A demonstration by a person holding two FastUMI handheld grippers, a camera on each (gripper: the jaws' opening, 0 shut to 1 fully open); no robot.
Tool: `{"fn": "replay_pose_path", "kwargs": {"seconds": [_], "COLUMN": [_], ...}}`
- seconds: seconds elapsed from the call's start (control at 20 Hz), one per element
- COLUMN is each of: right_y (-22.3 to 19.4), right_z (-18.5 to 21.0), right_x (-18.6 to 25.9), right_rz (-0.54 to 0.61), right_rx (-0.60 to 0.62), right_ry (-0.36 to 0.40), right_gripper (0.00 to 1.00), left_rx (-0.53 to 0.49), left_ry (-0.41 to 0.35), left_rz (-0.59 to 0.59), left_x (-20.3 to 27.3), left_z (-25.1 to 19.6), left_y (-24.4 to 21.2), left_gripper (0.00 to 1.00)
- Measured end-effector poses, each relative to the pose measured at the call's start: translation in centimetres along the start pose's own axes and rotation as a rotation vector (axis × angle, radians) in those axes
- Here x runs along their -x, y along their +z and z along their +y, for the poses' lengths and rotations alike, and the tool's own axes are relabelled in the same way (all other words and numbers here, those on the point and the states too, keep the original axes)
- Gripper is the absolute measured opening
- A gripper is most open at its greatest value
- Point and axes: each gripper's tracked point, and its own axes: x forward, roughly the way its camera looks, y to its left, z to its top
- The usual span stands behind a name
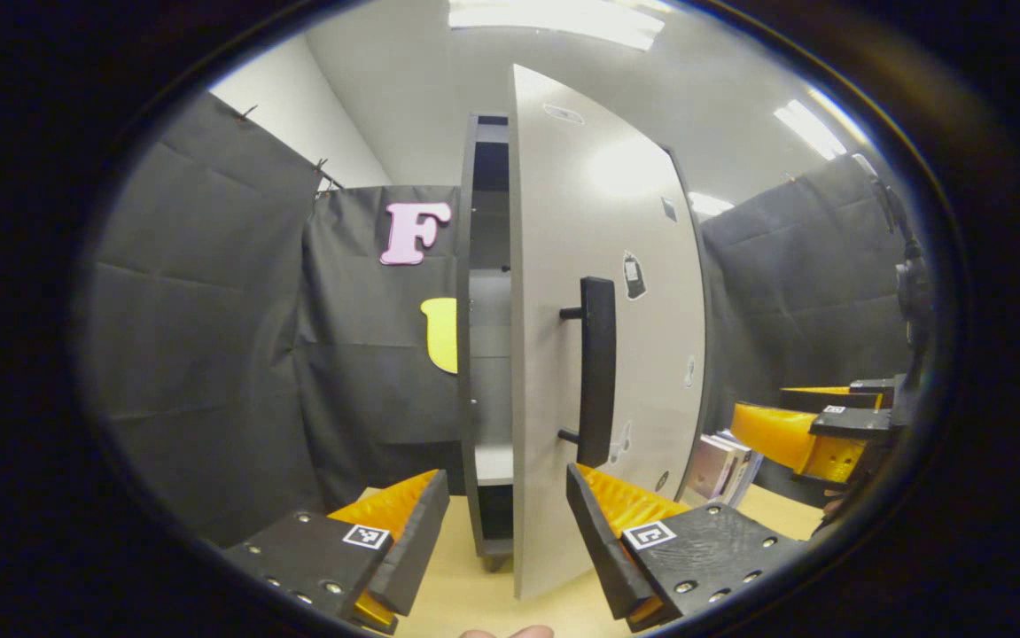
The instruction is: Open the cabinet door with the right hand, grasp the bottle in the cabinet with the left hand and place it on the coaster, then close the cabinet door with the right hand.
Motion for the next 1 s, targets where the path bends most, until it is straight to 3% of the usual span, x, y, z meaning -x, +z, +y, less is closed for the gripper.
{"fn": "replay_pose_path", "kwargs": {"seconds": [0.5, 0.75, 1.0], "right_y": [1.7, 0.9, 0.0], "right_z": [-1.1, -1.2, -1.5], "right_x": [-2.1, -2.8, -3.7], "right_rz": [0.014, 0.042, 0.044], "right_rx": [-0.016, -0.017, -0.017], "right_ry": [0.049, 0.054, 0.050], "right_gripper": [0.92, 0.89, 0.92], "left_rx": [-0.031, 0.001, -0.044], "left_ry": [0.020, 0.031, 0.024], "left_rz": [0.008, 0.015, -0.009], "left_x": [-0.6, -1.5, -1.9], "left_z": [-0.4, -0.7, -0.9], "left_y": [0.3, 0.4, 1.2], "left_gripper": [0.78, 0.82, 0.78]}}
